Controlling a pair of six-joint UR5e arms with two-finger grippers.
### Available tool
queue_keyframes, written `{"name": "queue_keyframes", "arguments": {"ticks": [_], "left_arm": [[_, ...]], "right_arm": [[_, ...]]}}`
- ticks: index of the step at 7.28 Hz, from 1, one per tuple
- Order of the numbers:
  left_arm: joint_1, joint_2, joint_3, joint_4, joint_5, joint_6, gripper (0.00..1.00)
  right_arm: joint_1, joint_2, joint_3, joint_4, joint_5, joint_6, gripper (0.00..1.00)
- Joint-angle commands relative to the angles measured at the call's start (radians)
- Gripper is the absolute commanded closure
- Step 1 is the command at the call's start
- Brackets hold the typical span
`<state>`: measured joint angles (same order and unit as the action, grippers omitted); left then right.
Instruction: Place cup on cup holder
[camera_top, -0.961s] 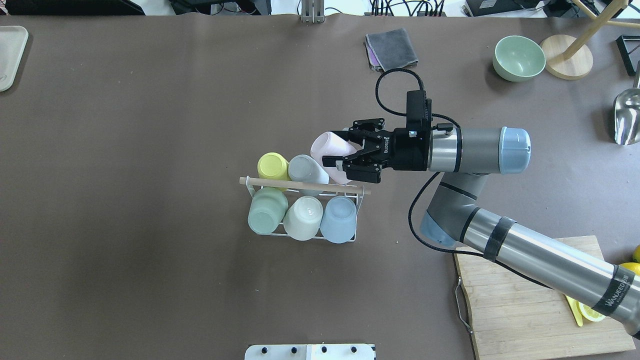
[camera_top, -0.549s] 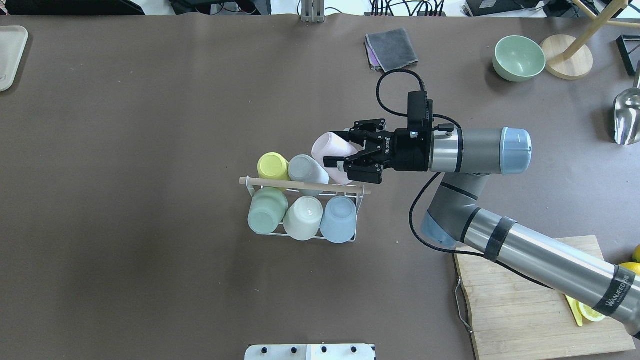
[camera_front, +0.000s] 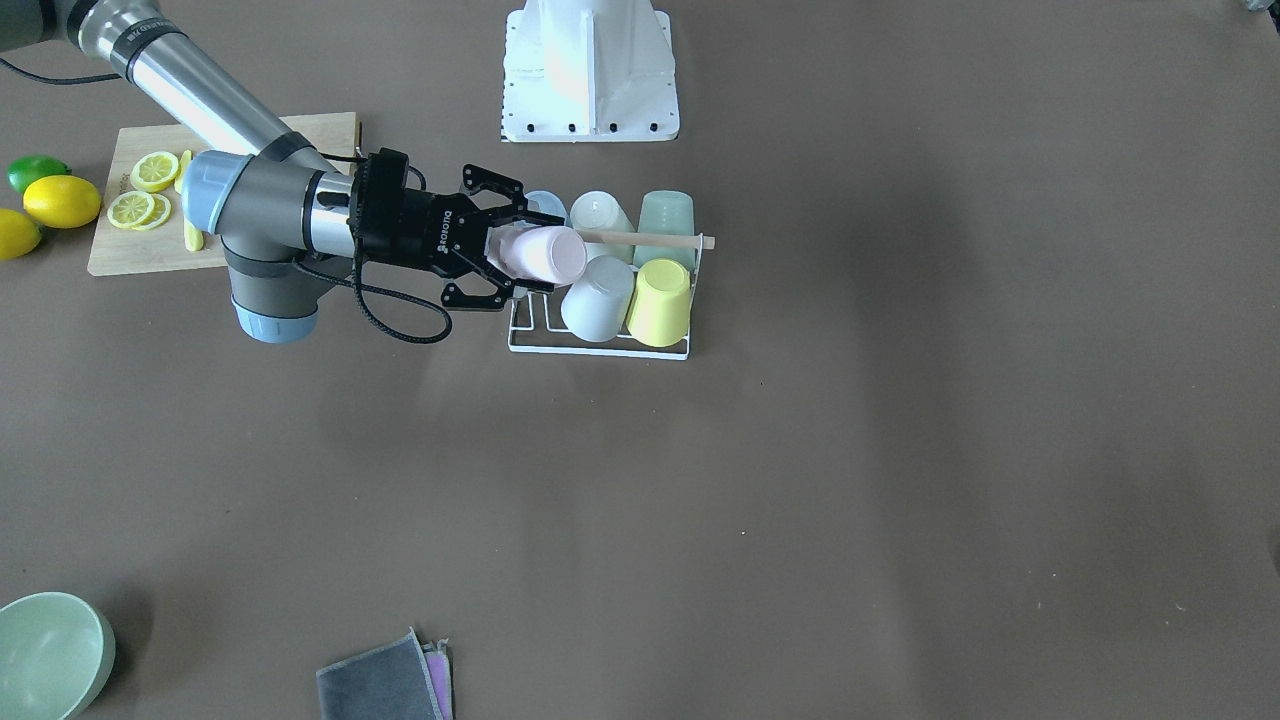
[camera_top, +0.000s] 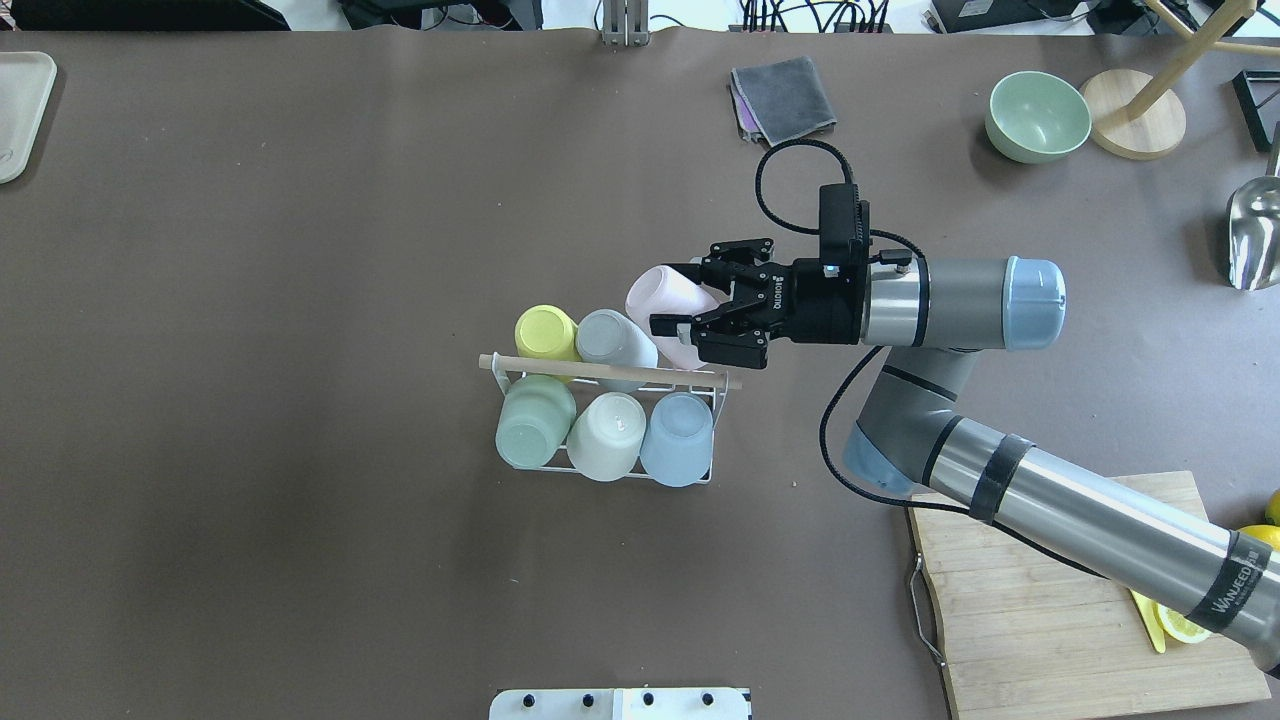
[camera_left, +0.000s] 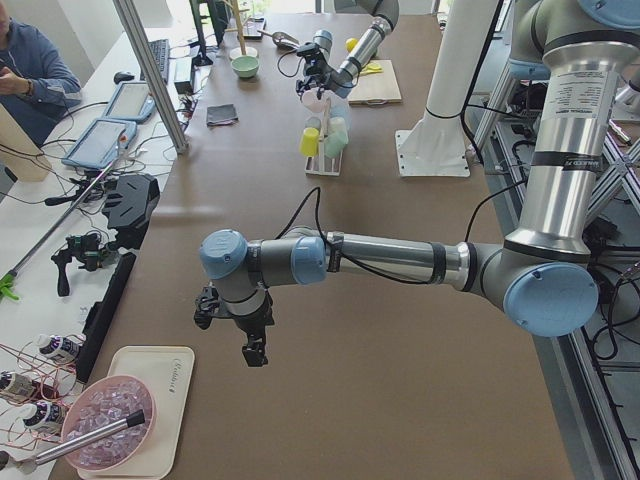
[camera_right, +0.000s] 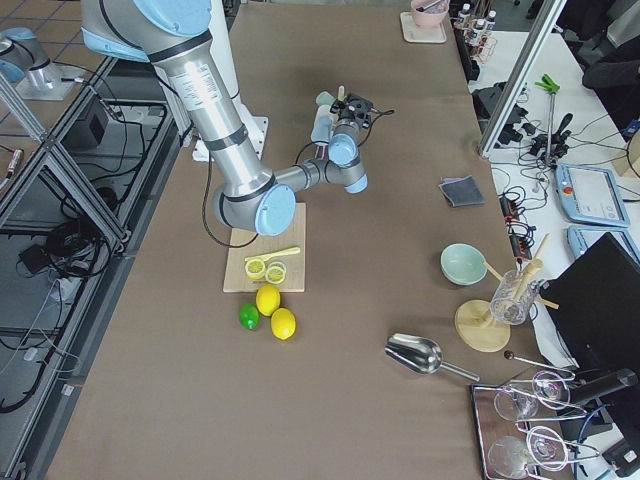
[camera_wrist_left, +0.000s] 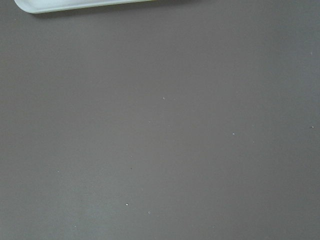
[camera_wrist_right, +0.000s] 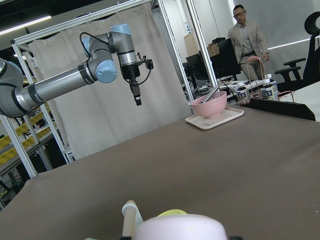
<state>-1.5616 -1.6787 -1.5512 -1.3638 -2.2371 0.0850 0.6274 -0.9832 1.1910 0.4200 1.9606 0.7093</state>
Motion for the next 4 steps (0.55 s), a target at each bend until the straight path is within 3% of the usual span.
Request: {"name": "queue_keyframes", "arguments": {"ticks": [1,3,4], "left_arm": [[0.0,0.005,-0.007,0.0,0.001,-0.001,0.01],[-0.001,0.005,-0.007,0.0,0.001,-0.002,0.01],[-0.002,0.005,-0.007,0.0,0.001,-0.001,0.01]], "right_arm": [[0.0,-0.002,-0.001,0.005,-0.002,-0.001,1.0],[0.0,-0.002,-0.001,0.005,-0.002,0.001,1.0],[0.0,-0.002,0.001,0.005,-0.003,0.002,0.38]]}}
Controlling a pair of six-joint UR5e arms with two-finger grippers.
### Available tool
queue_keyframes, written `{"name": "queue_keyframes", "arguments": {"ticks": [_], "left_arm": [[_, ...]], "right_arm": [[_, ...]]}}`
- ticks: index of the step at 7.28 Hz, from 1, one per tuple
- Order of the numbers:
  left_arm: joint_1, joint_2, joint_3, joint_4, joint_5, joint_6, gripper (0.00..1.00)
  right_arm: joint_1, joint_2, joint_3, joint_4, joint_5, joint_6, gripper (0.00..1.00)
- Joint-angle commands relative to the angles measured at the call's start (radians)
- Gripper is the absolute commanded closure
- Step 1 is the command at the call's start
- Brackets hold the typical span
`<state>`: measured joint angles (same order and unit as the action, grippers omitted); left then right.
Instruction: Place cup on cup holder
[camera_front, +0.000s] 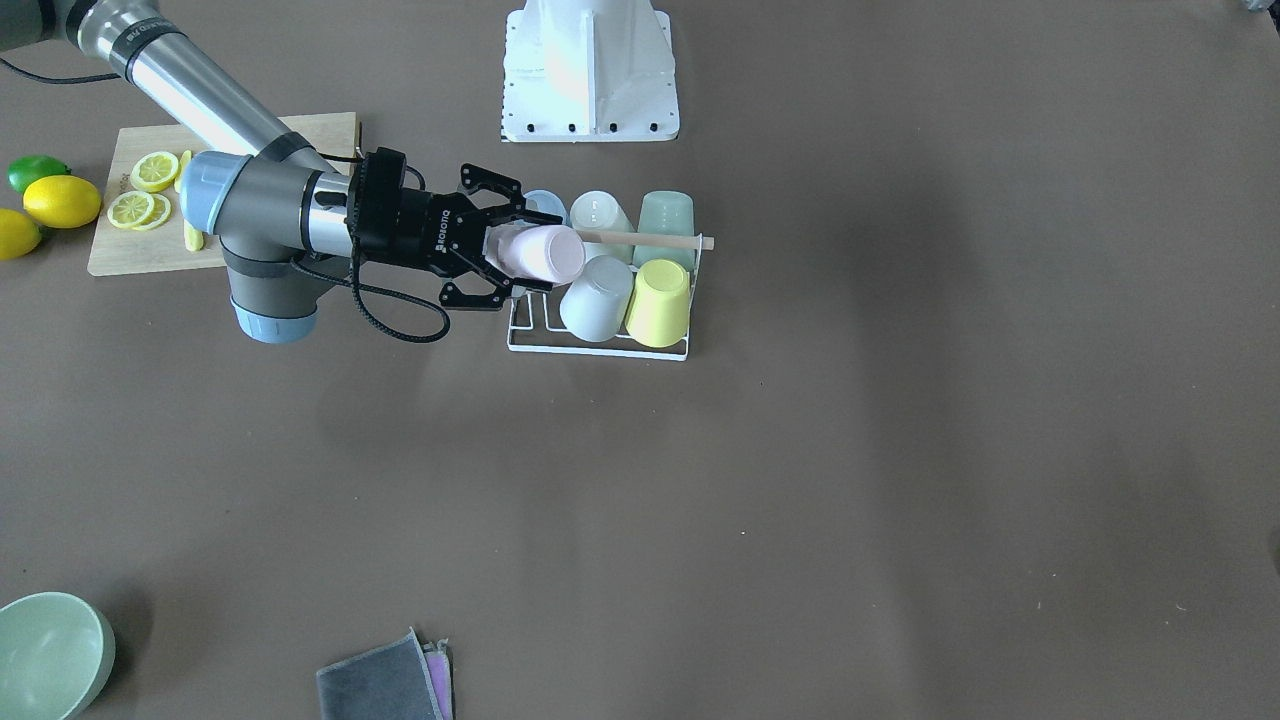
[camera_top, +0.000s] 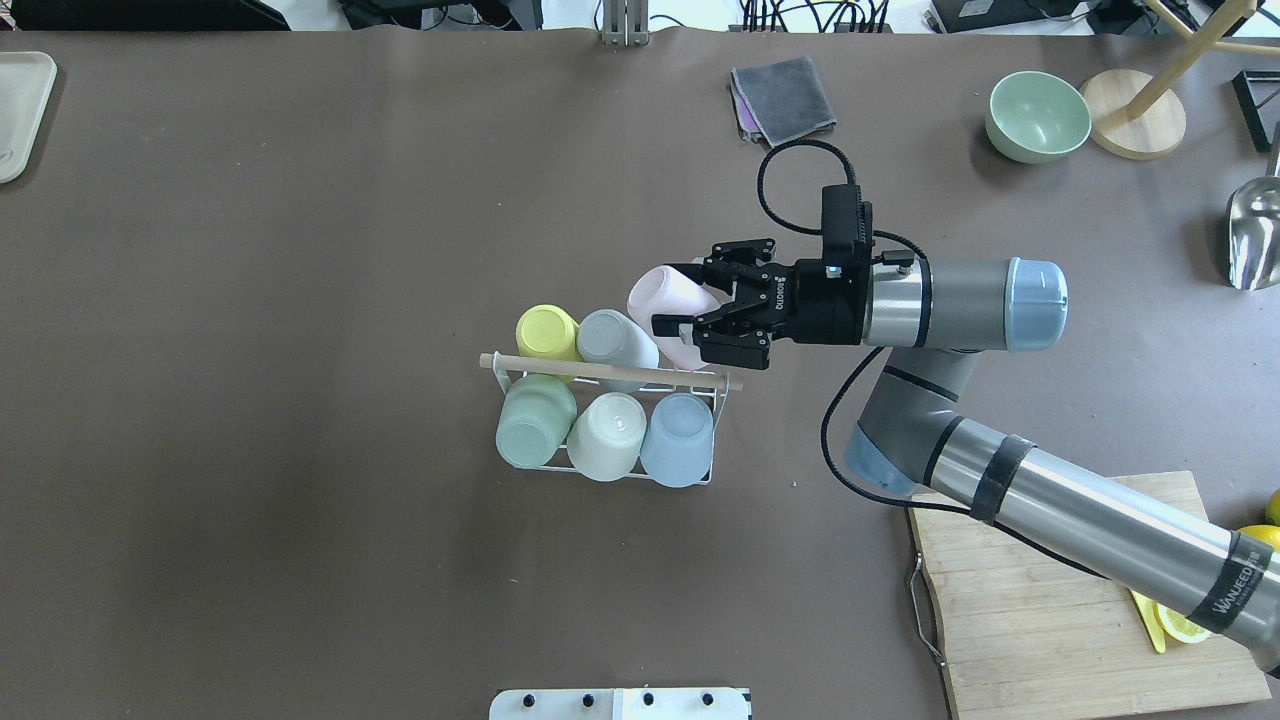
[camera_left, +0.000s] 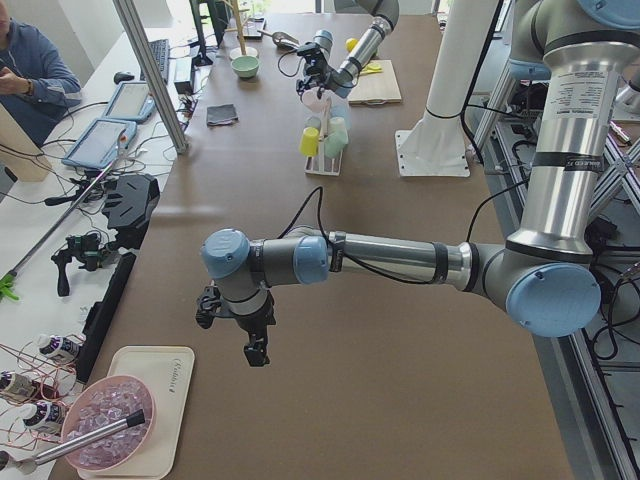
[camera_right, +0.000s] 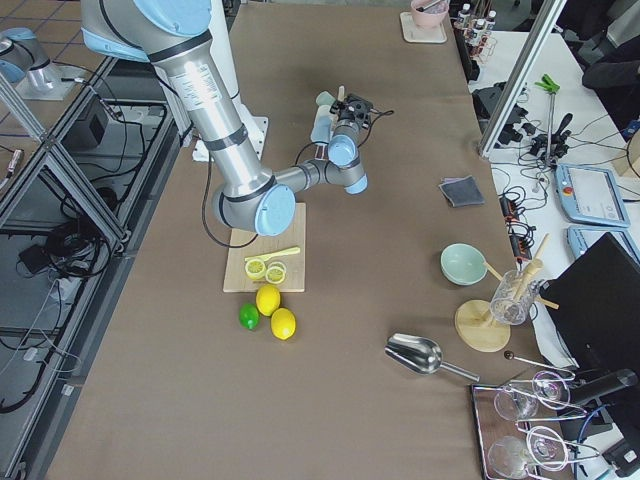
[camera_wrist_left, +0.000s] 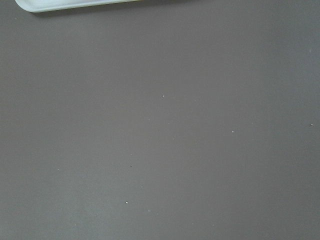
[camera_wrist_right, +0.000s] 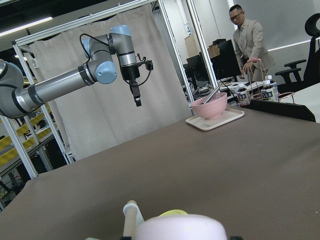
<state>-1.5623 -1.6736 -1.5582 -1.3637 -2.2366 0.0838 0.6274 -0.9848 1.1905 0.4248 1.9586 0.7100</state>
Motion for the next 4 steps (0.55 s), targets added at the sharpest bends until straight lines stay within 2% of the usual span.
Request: {"name": "queue_keyframes", "arguments": {"ticks": [1,4], "left_arm": [[-0.001,0.0,0.0,0.0,0.0,0.001,0.01],[-0.001,0.0,-0.002,0.0,0.0,-0.001,0.01]], "right_arm": [[0.0,0.001,0.001,0.008,-0.004,-0.001,0.0],[0.003,0.001,0.006,0.026,-0.004,0.0,0.0]]}}
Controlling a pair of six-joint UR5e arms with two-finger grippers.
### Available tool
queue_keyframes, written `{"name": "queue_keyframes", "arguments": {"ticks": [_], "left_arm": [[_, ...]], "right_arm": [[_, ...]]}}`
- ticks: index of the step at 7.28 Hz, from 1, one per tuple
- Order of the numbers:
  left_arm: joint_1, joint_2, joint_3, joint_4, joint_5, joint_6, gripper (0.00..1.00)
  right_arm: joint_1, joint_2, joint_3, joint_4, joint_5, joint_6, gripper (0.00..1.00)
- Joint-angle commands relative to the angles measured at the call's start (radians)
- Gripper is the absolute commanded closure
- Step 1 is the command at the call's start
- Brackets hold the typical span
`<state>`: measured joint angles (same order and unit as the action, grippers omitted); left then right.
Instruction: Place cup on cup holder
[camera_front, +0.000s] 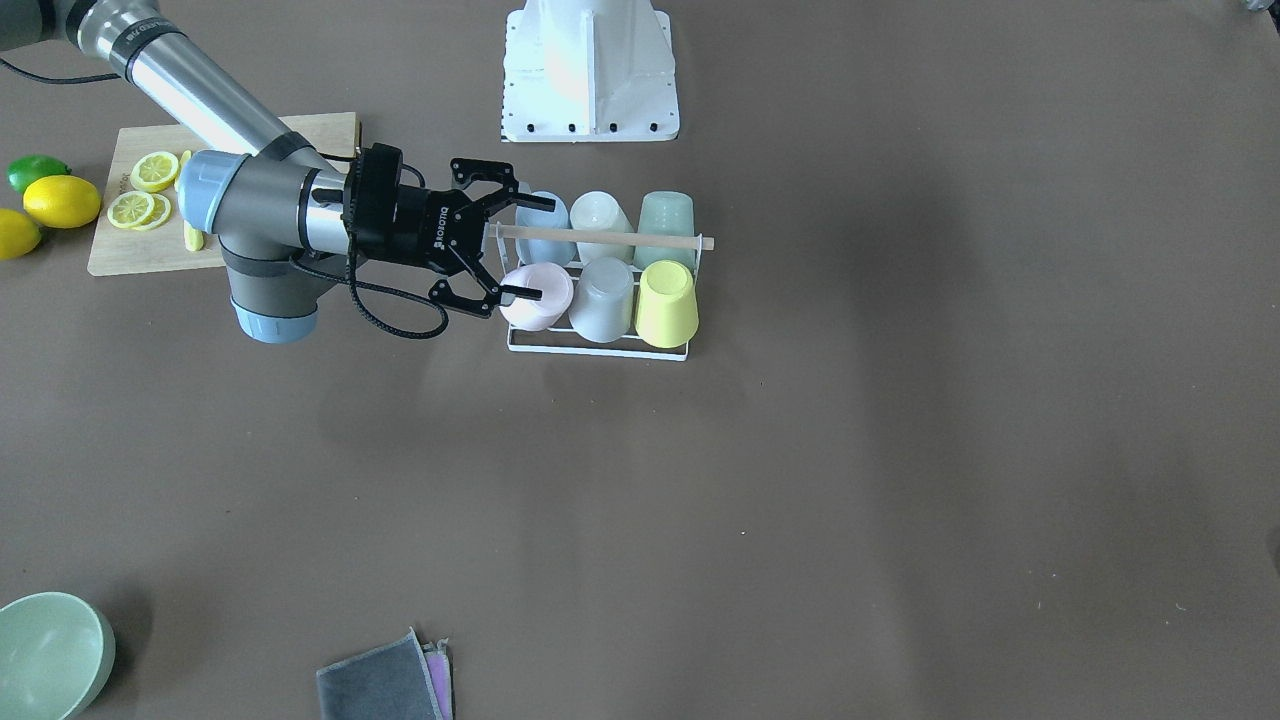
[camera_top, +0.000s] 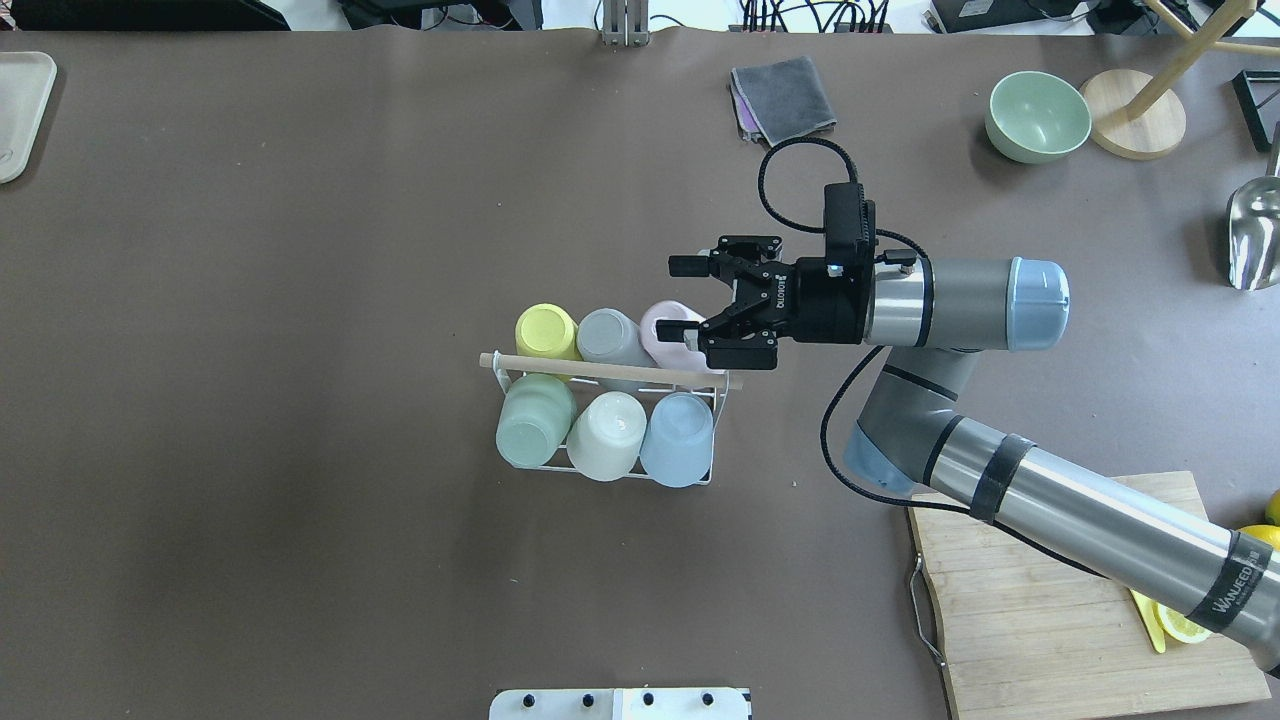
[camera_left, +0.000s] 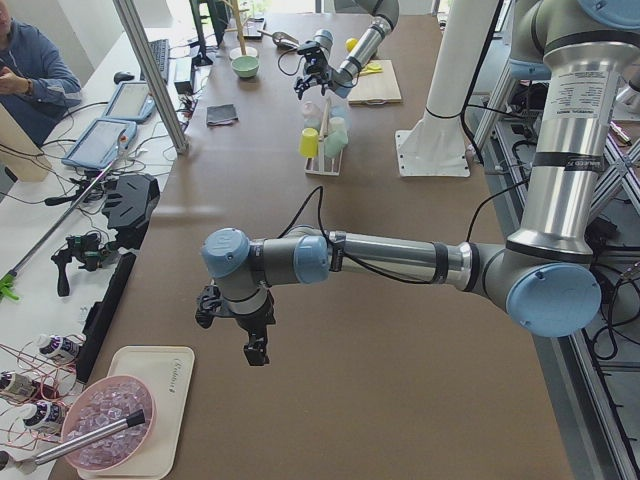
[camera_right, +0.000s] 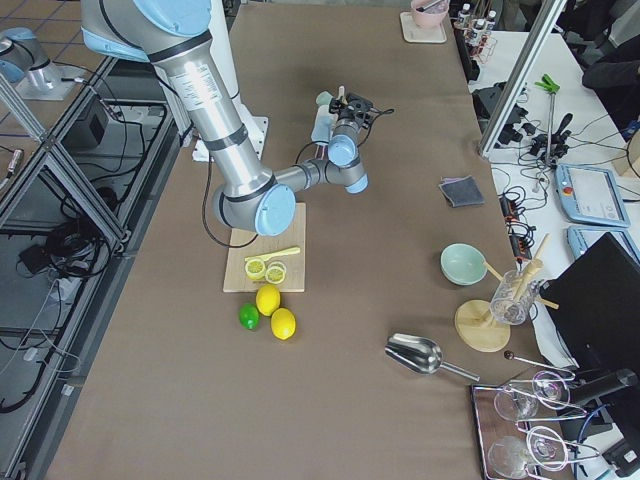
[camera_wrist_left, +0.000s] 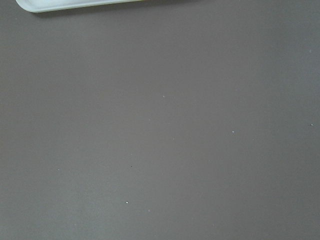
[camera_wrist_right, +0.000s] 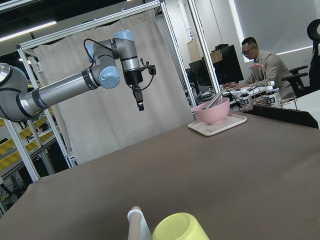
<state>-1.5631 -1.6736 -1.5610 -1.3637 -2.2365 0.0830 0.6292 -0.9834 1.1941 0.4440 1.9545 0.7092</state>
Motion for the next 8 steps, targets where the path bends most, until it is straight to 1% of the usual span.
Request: {"name": "queue_keyframes", "arguments": {"ticks": [1,3,5,6,8], "left_arm": [[-0.002,0.0,-0.002,0.0,0.0,0.0,0.01],[-0.002,0.0,0.003,0.0,0.002,0.0,0.01],[-0.002,0.0,0.001,0.0,0.002,0.0,0.01],[-0.002,0.0,0.001,0.0,0.002,0.0,0.01],[-0.002,0.0,0.003,0.0,0.003,0.0,0.01]], "right_arm": [[0.006,0.0,0.002,0.024,0.0,0.001,0.0],[0.052,0.0,0.004,0.013,0.001,0.001,0.0],[0.139,0.0,0.005,-0.092,0.004,0.001,0.0],[0.176,0.0,0.015,-0.185,-0.006,0.001,0.0],[0.239,-0.001,0.059,-0.44,-0.02,0.003,0.0]]}}
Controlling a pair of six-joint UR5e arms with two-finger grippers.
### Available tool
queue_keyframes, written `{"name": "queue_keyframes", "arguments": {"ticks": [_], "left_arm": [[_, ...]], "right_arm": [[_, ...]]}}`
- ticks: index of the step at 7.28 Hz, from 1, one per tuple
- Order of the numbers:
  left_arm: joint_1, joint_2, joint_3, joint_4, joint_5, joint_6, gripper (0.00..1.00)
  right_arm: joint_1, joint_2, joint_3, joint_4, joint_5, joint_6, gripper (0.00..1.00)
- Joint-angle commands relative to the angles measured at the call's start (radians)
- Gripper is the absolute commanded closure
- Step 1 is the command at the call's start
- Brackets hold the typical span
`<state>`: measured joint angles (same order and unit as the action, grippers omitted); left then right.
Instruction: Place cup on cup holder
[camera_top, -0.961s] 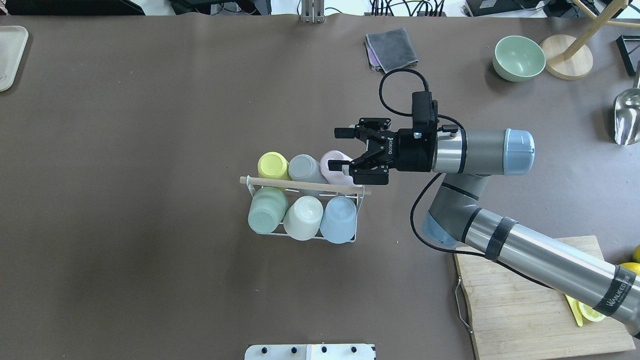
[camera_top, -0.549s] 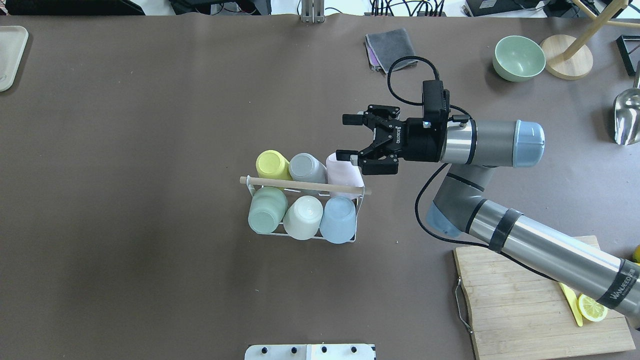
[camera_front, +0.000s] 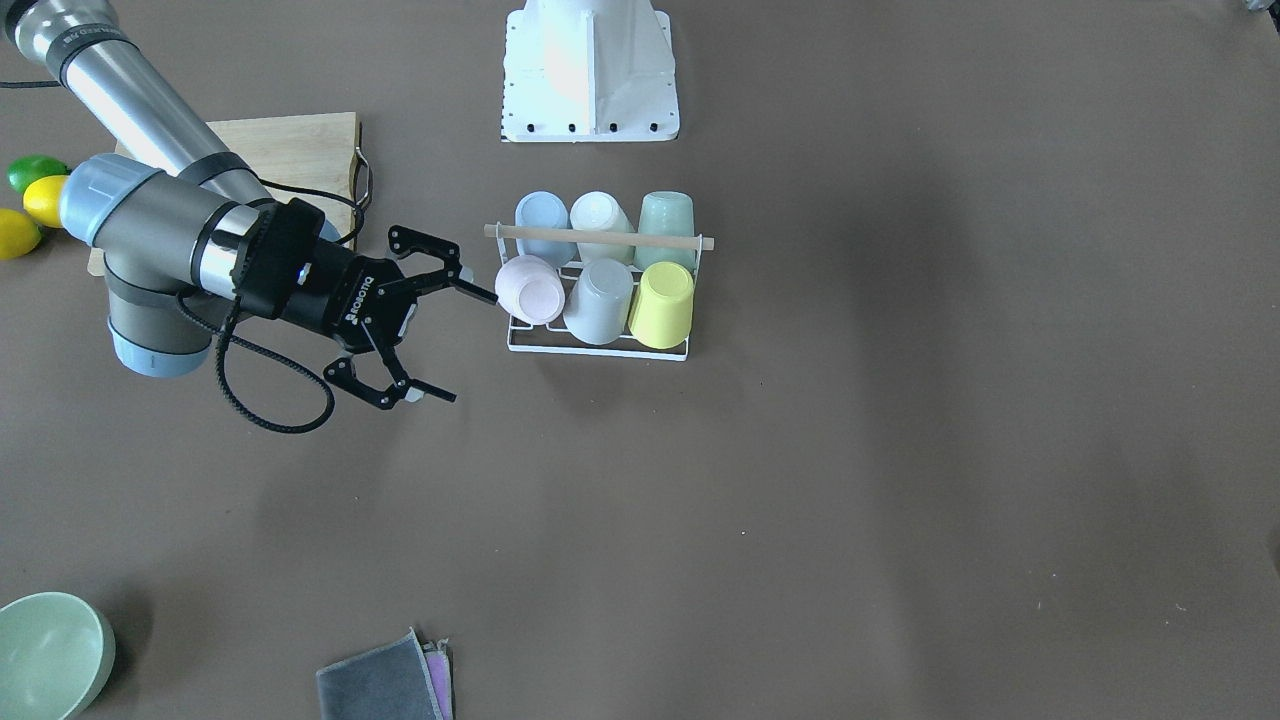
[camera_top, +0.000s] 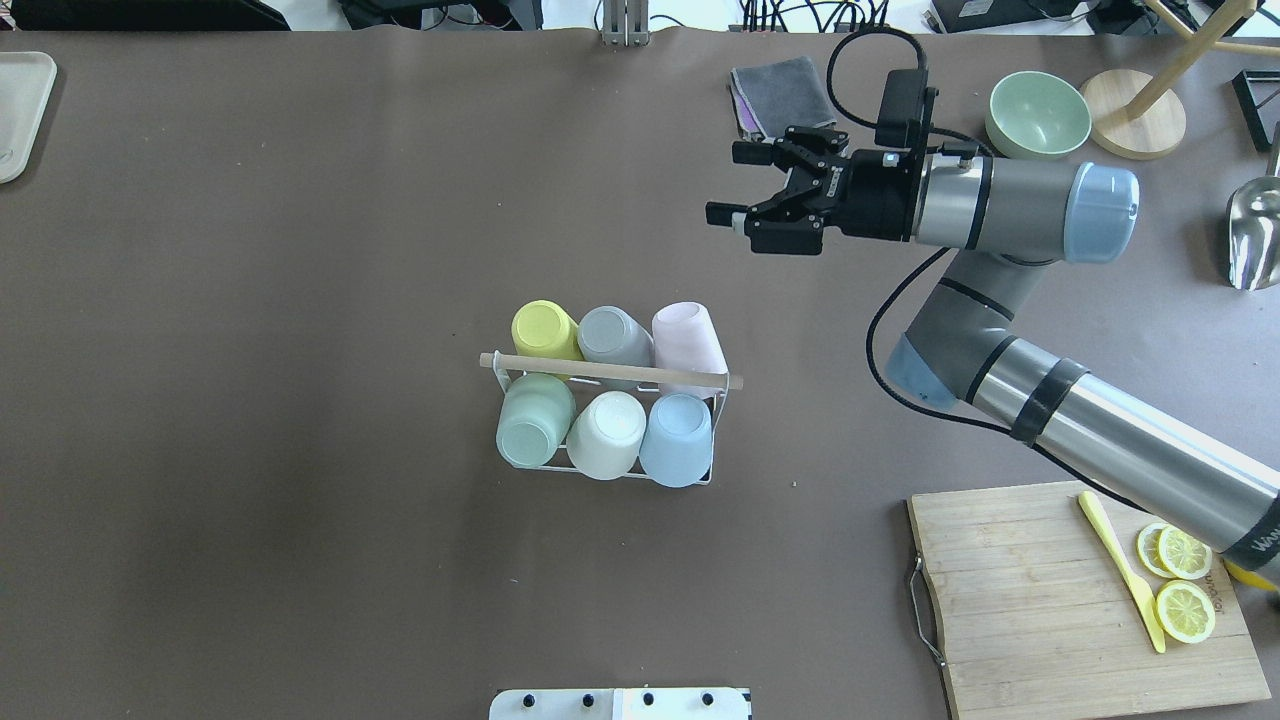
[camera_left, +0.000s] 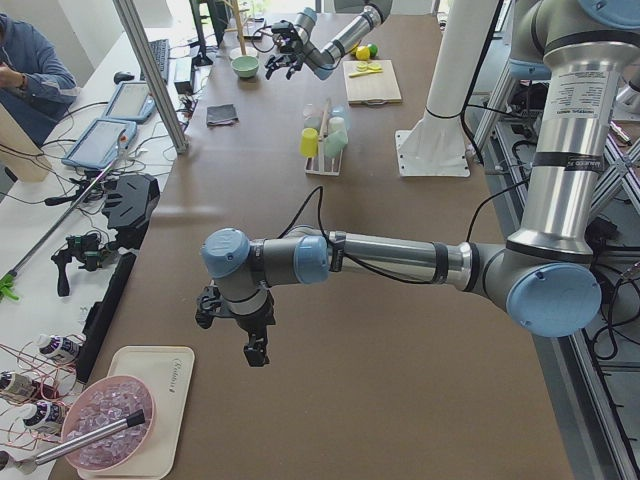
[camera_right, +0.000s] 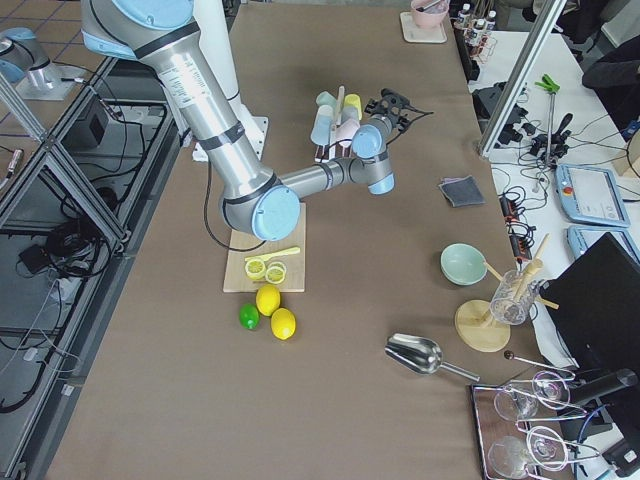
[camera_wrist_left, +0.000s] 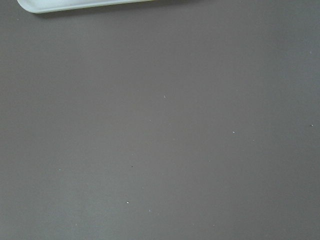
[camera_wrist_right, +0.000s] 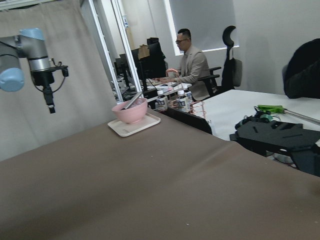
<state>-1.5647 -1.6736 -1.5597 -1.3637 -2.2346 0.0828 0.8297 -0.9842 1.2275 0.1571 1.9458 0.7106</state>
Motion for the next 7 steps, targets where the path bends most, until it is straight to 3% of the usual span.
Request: {"name": "queue_keyframes", "arguments": {"ticks": [1,3,5,6,7], "left_arm": [[0.0,0.0,0.0,0.0,0.001,-0.002,0.01],[0.0,0.0,0.001,0.0,0.001,-0.002,0.02],[0.002,0.0,0.0,0.0,0.0,-0.002,0.01],[0.002,0.0,0.0,0.0,0.0,-0.002,0.01],[0.002,0.0,0.0,0.0,0.0,-0.002,0.01]], "right_arm": [[0.064,-0.001,0.059,-0.301,-0.016,0.001,0.0],[0.083,-0.036,0.153,-0.602,-0.063,0.001,0.0],[0.097,-0.126,0.307,-0.904,-0.083,0.001,0.0],[0.1,-0.139,0.351,-1.004,-0.079,0.006,0.0],[0.098,-0.168,0.368,-1.019,-0.073,0.051,0.0]]}}
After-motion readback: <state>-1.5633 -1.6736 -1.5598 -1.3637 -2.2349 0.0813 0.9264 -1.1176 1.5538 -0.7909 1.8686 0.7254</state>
